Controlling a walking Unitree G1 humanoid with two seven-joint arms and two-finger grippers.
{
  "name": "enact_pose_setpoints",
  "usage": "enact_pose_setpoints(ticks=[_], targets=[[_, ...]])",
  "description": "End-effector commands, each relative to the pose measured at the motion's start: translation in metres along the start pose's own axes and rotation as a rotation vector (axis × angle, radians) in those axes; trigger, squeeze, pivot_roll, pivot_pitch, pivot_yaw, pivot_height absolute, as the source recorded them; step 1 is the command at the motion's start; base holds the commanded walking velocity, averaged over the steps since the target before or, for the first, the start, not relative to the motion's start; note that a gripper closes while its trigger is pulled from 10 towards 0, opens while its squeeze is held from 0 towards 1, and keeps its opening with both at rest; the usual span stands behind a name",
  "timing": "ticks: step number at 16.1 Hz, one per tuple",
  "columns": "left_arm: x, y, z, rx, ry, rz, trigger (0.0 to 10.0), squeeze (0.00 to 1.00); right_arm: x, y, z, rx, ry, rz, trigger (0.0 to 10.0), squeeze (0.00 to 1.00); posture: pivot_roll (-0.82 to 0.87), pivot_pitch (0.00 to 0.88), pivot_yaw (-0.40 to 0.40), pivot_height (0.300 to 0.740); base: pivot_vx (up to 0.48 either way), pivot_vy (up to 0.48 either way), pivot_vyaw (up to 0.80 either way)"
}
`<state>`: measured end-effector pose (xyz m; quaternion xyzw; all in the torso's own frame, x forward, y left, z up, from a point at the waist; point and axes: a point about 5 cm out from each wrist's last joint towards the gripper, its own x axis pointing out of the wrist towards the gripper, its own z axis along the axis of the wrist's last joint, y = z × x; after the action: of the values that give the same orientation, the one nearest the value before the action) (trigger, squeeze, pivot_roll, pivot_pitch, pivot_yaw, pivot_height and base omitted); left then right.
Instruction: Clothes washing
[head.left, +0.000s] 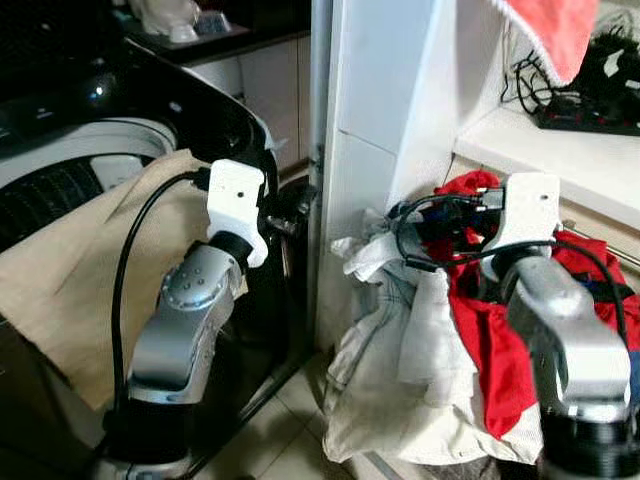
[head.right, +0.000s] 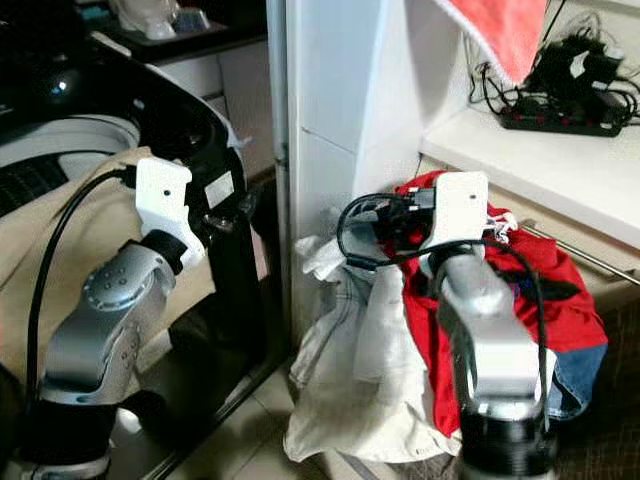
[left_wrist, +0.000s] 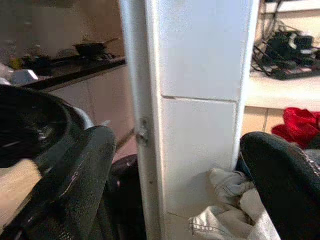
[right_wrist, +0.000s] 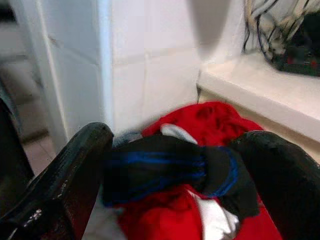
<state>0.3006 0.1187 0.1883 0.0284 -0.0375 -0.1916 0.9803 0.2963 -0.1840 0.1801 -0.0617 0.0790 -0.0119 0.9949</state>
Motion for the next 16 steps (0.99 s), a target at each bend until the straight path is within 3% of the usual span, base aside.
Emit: enact_pose_setpoints(ticks=[1,3,5,6,7,8,11,12,13,16], targets=[[0.0,-0.001,-0.002,0.007,0.014,-0.069,10.0,0.0,0.008,-0.013,-0.006,-0.025,0.06,-0.019,10.0,1.0,-0.13,0.0,-0.007,0.74,0.0,0.0,0.0],[-0.004,-0.006,-0.003,-0.009,0.015,-0.156,10.0,0.0,0.014,-0.022,-0.007,-0.036,0.086,-0.03,10.0,1.0,-0.13,0.0,-0.008,0.74,0.0,0.0,0.0],[-0.017,-0.009,-0.005,0.007,0.019,-0.326,10.0,0.0,0.027,-0.035,-0.012,-0.042,0.128,-0.034,10.0,1.0,-0.13,0.0,-0.011,0.74,0.0,0.0,0.0],[-0.021,-0.006,-0.006,0.019,0.027,-0.358,10.0,0.0,0.032,-0.038,-0.014,-0.028,0.135,-0.017,10.0,1.0,-0.12,0.0,-0.006,0.74,0.0,0.0,0.0],[-0.024,-0.005,-0.006,0.016,0.038,-0.402,10.0,0.0,0.037,-0.04,-0.016,-0.011,0.147,0.008,10.0,0.22,-0.12,0.0,-0.001,0.74,0.0,0.0,0.0],[-0.027,-0.007,-0.004,0.011,0.039,-0.458,10.0,0.0,0.042,-0.046,-0.02,-0.01,0.17,0.009,10.0,0.0,-0.11,0.0,-0.004,0.74,0.0,0.0,0.0],[-0.032,-0.009,-0.004,0.017,0.046,-0.502,10.0,0.0,0.046,-0.054,-0.02,0.02,0.189,0.008,10.0,0.0,-0.11,0.0,-0.005,0.74,0.0,0.0,0.0],[-0.034,-0.012,-0.004,0.015,0.047,-0.534,10.0,0.0,0.047,-0.055,-0.023,0.048,0.199,0.024,7.1,0.0,-0.11,0.0,-0.006,0.74,0.0,0.0,0.0],[-0.035,-0.014,-0.003,0.023,0.049,-0.567,10.0,0.0,0.049,-0.057,-0.025,0.072,0.211,0.037,0.0,0.0,-0.11,0.0,-0.006,0.74,0.0,0.0,0.0],[-0.038,-0.017,0.0,0.024,0.049,-0.632,10.0,0.0,0.049,-0.062,-0.028,0.109,0.236,0.039,0.0,0.0,-0.11,0.0,-0.008,0.74,0.0,0.0,0.0]])
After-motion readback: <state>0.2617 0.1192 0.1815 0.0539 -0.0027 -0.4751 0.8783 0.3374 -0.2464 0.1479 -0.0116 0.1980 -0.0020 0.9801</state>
